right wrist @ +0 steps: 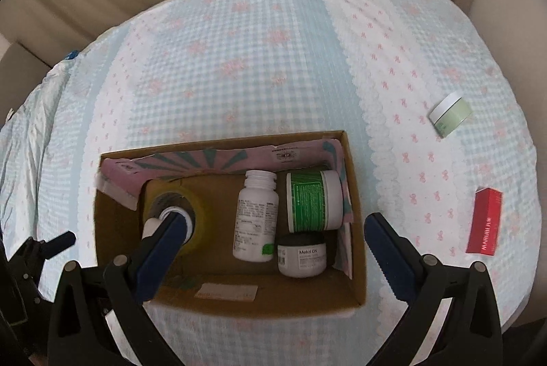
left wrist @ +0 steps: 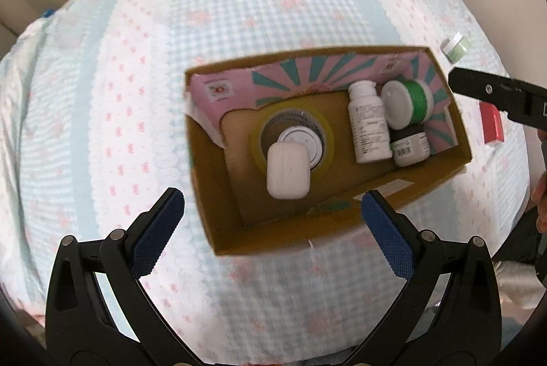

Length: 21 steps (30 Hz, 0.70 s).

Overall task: Organize rigid objects
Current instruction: 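Lower both items into the box and open both tools, then withdraw both tools from the box toward the pale green jar and red box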

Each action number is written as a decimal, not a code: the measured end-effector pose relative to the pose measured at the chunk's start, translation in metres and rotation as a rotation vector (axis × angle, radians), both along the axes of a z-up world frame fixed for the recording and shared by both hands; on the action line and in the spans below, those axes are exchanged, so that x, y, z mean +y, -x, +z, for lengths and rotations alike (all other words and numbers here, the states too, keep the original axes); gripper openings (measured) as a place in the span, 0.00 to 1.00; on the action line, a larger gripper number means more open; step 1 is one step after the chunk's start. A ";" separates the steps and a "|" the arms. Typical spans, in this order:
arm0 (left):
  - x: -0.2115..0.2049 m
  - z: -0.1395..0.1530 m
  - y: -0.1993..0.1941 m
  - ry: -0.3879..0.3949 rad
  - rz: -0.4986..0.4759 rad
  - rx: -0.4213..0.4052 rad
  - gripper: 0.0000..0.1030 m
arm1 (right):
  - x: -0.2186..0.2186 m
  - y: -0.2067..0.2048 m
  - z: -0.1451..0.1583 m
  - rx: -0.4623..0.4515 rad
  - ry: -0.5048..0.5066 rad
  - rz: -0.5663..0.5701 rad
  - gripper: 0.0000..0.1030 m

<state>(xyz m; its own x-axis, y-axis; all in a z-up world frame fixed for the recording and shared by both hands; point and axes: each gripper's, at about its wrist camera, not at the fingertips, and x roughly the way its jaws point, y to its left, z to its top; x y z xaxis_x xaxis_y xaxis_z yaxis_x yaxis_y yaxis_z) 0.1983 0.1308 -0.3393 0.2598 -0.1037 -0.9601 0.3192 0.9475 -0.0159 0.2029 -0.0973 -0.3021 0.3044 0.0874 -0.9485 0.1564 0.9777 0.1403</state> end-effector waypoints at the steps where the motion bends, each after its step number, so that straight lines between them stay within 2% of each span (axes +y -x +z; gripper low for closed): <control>1: 0.002 0.008 0.004 -0.002 0.003 -0.014 1.00 | 0.000 0.003 0.006 -0.001 0.000 0.001 1.00; 4: 0.000 0.028 0.009 -0.009 0.012 -0.046 1.00 | -0.001 0.013 0.024 -0.013 -0.010 -0.002 1.00; 8: -0.008 0.056 0.020 -0.042 0.020 -0.071 1.00 | -0.006 0.032 0.053 -0.027 0.021 -0.002 1.00; 12: -0.025 0.082 0.024 -0.043 -0.001 -0.096 1.00 | -0.023 0.046 0.074 -0.015 0.060 -0.025 1.00; 16: -0.058 0.112 0.023 -0.040 -0.034 -0.166 1.00 | -0.053 0.062 0.092 -0.029 0.062 -0.079 1.00; 21: -0.112 0.131 0.018 -0.011 -0.086 -0.204 1.00 | -0.095 0.077 0.103 -0.038 0.103 -0.107 1.00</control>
<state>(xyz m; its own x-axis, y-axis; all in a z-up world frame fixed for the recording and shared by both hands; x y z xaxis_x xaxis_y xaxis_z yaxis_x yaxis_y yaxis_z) 0.1807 0.0191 -0.2087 0.4398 -0.1236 -0.8895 0.3941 0.9166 0.0675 0.1261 -0.1926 -0.1994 0.3429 -0.0452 -0.9383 0.2571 0.9652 0.0475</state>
